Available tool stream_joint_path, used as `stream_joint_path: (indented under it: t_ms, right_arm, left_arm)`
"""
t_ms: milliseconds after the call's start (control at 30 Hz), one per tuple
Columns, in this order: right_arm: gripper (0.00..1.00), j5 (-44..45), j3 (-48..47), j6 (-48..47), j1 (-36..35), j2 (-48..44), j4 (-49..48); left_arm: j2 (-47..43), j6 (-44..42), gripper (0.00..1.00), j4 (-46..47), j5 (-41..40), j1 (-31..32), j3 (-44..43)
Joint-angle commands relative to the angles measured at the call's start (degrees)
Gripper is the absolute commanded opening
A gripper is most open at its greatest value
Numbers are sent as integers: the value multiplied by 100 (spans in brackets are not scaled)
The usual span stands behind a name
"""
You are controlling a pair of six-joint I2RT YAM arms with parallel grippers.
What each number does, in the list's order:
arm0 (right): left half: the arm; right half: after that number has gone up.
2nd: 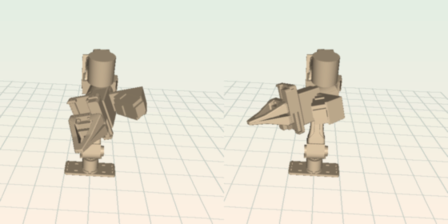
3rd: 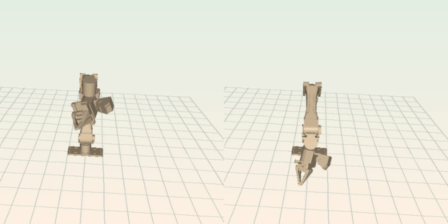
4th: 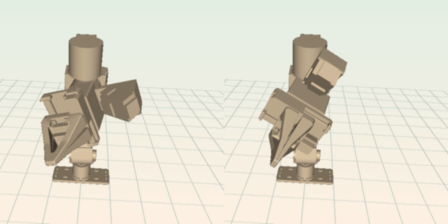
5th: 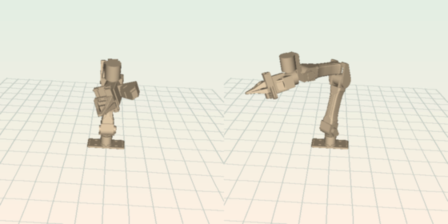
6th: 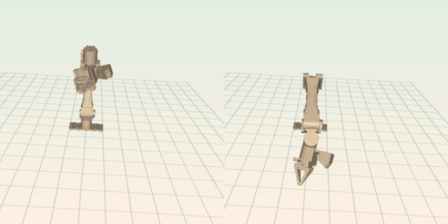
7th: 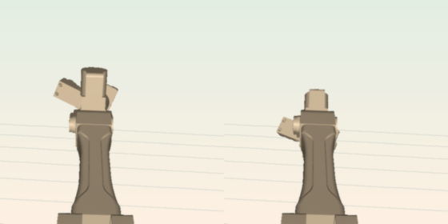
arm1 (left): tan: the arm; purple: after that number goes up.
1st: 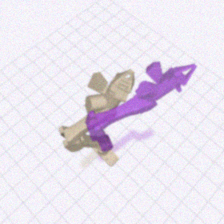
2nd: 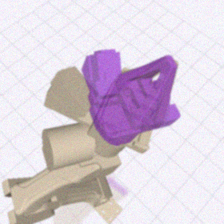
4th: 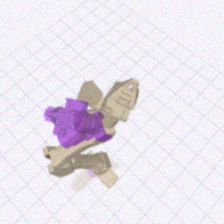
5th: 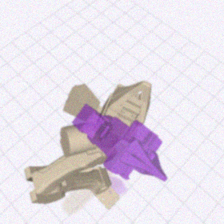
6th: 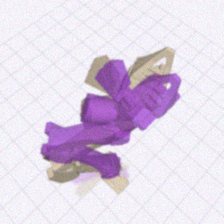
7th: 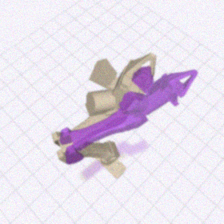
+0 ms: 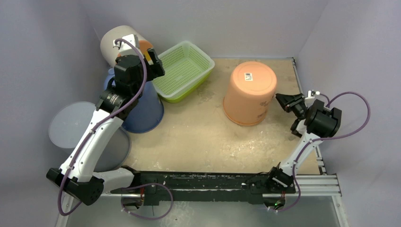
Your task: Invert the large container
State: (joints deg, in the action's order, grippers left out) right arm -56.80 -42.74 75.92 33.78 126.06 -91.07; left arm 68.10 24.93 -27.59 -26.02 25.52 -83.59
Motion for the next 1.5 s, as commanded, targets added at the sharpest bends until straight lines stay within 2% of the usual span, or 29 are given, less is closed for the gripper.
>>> stream_joint_path:
  t_ms: [0,67,133,233,367,433,467,600,700,767,800,833,1000,1200,1467]
  right_arm:
    - [35,80,-311,-461,12,-775,-186]
    - [35,60,-426,-524,-36,-1119,106]
    - [35,13,-630,-891,-110,-1487,870]
    - [36,191,-1173,-2329,-298,-2185,3110]
    - [41,1439,-2466,-4908,-937,-2984,6618]
    - [44,2009,-3123,-5505,-1338,-3183,7556]
    - [49,2236,-3308,-5665,-1506,-3271,7849]
    - [67,3132,-3735,-6100,-2132,-3630,8488]
    - [73,3704,-3992,-6493,-2831,-3846,9008]
    - [81,3988,-4072,-6684,-3269,-4030,9170]
    - [87,4054,-4063,-6745,-3458,-4141,9210]
    - [98,4069,-4043,-6784,-3631,-4254,9240]
    - [100,4360,-3655,-6878,-4639,-4801,9243]
    - [100,4695,-3179,-6723,-6041,-4817,9230]
    - [100,5101,-2220,-6328,-6941,-5004,9173]
  left_arm:
    - [65,47,81,334,127,-18,80]
    - [80,35,81,342,132,-19,133]
    - [93,26,81,336,132,-16,177]
    - [120,4,81,304,187,-20,246]
    - [152,49,81,404,336,-20,451]
    - [199,72,81,429,437,-20,520]
    - [223,80,81,432,476,-18,537]
    - [264,80,81,456,521,-15,589]
    - [302,78,81,458,539,-14,625]
    - [345,75,81,463,577,-20,647]
    - [369,82,81,470,588,-13,653]
    - [388,87,81,480,585,-18,671]
    - [449,116,81,556,599,-16,704]
    - [512,155,81,614,602,-18,670]
    - [495,82,85,534,415,-16,621]
